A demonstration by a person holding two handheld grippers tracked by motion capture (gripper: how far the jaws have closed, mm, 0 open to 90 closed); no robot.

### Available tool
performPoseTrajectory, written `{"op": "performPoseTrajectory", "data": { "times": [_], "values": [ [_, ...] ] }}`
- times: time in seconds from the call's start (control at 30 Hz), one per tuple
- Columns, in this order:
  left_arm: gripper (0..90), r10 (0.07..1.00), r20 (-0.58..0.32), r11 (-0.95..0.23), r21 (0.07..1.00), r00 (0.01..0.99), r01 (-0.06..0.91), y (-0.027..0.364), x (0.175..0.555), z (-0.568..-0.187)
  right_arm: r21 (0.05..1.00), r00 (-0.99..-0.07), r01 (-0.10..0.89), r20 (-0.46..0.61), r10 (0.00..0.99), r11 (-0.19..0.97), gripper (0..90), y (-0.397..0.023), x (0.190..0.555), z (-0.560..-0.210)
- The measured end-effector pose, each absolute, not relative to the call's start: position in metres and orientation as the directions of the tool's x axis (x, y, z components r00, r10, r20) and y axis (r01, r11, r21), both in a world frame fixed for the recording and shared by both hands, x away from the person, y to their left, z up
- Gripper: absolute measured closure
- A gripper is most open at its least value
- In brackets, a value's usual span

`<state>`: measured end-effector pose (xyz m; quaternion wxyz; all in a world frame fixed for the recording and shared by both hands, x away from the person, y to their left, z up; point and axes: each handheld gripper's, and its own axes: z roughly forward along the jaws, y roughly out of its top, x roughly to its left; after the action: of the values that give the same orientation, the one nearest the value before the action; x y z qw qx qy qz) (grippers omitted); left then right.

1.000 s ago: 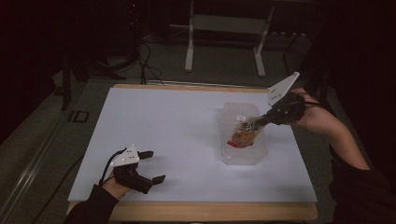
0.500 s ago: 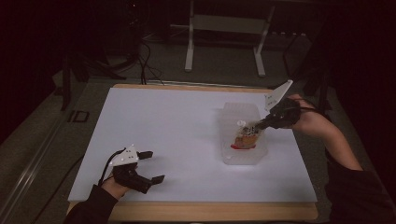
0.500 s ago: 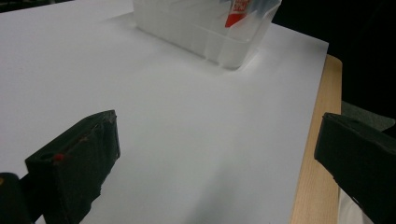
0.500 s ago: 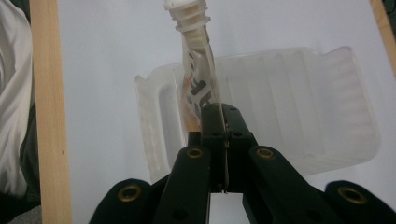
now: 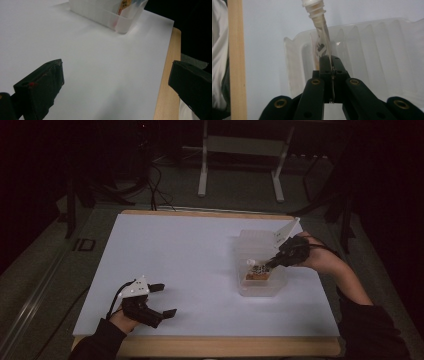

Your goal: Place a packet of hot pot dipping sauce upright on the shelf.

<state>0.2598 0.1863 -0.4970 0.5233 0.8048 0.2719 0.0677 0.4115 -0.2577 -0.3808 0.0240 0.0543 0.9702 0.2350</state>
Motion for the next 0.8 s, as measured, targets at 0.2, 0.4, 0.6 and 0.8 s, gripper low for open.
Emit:
{"op": "performPoseTrajectory", "data": {
  "times": [0.2, 0.4, 0.6, 0.8],
  "values": [
    [0.6, 0.493, -0.18, -0.301, 0.883, 0.851, 0.361, 0.184, 0.259, -0.497, 0.5, -0.992, 0.113, 0.015, 0.122, 0.858, 81.5, -0.26, 0.413, -0.381],
    [0.7, 0.5, -0.18, -0.294, 0.885, 0.847, 0.361, 0.186, 0.259, -0.497, 0.555, -0.985, 0.131, -0.018, 0.169, 0.822, 80.6, -0.267, 0.412, -0.37],
    [0.6, 0.503, -0.176, -0.29, 0.888, 0.846, 0.357, 0.186, 0.259, -0.496, 0.611, -0.969, 0.16, -0.053, 0.242, 0.776, 73.4, -0.273, 0.408, -0.359],
    [0.6, 0.504, -0.176, -0.288, 0.888, 0.845, 0.358, 0.186, 0.259, -0.497, 0.654, -0.954, 0.182, -0.063, 0.292, 0.734, 66.8, -0.275, 0.399, -0.351]
  ]
}}
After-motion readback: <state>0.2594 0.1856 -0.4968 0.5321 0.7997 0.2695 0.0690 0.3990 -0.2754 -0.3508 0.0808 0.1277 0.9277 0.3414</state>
